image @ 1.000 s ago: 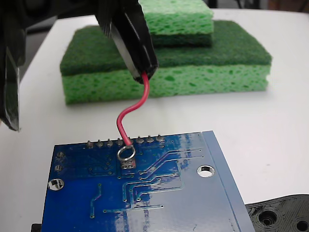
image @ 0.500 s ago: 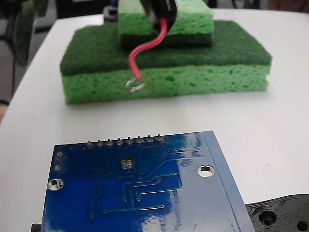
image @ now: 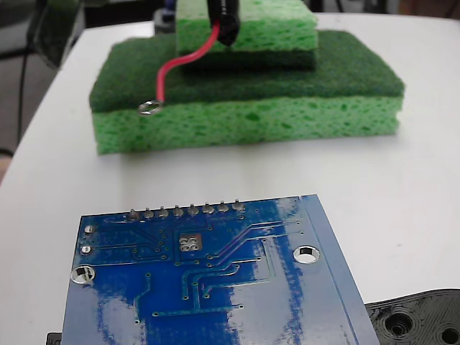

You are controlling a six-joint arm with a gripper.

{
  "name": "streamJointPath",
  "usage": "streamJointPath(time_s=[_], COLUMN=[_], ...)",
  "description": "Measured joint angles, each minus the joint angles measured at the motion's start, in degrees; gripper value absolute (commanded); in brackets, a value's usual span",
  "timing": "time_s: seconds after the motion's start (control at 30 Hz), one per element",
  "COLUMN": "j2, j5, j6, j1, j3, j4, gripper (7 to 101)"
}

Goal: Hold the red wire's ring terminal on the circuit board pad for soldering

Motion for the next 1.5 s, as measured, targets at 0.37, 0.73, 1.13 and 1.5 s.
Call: streamJointPath(time_s=[0.37, 0.73, 1.13, 1.5], j2=[9.1, 21.6, 42.9, 54.4], j5=[1.2, 7.1, 7.4, 7.0], j6=[3.9, 5.8, 4.4, 3.7], j1=[-5.1, -12.3, -11.2, -11.1], j3=[13.2, 21.4, 32.3, 37.1], j4=[-3.7, -2.0, 2.5, 6.4], gripper=[100.3, 100.3, 100.3, 100.3])
